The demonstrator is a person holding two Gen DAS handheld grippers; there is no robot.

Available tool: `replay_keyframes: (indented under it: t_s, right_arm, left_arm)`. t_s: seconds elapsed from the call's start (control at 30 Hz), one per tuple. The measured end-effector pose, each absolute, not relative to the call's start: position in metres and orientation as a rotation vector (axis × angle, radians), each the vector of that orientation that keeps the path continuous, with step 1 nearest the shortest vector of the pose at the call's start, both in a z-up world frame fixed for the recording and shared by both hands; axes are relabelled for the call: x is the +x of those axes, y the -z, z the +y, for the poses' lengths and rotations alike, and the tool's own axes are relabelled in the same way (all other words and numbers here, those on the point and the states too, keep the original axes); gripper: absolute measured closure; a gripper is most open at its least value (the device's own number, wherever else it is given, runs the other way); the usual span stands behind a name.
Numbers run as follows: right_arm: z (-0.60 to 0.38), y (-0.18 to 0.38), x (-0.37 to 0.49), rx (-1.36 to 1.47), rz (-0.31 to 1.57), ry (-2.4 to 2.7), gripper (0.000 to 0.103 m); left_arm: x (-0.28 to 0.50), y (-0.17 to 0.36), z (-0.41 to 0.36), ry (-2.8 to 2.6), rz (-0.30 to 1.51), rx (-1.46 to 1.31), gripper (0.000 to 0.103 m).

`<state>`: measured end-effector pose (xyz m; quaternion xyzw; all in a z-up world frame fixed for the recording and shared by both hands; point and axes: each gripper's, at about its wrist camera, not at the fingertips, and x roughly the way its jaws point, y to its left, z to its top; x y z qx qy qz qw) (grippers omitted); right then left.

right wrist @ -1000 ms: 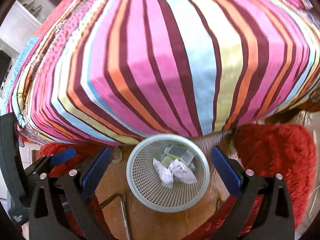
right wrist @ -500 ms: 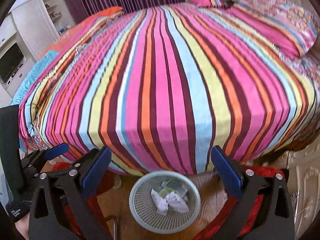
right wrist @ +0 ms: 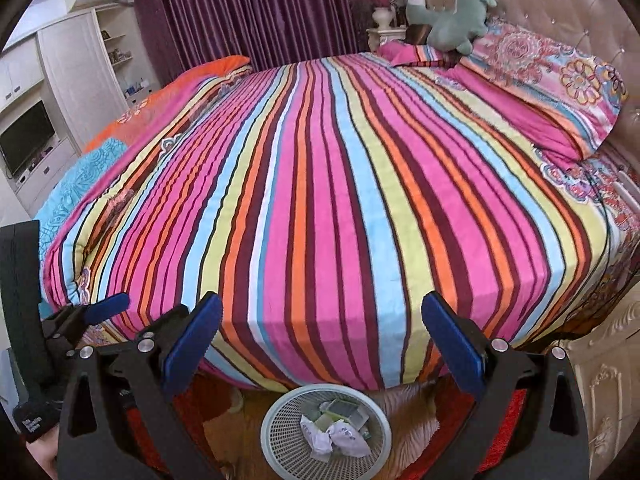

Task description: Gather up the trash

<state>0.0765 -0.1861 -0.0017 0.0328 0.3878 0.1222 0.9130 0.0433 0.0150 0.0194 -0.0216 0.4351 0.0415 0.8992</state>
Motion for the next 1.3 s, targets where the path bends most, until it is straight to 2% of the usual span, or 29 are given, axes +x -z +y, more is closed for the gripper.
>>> replay_keyframes:
  t_s: [0.47,1.3]
  right_arm:
    - [-0.194,-0.006,0.082,0.040,0.784,-0.192,0.008]
    - [-0.194,-0.014,0.088,0.042,0.779,-0.198,0.008]
  left_arm:
    - [0.046,-0.047,0.018,-0.140,0.796,-0.005,0.016]
    - [0.050,-0.052,0.016,-0.123,0.809,-0.038,0.016]
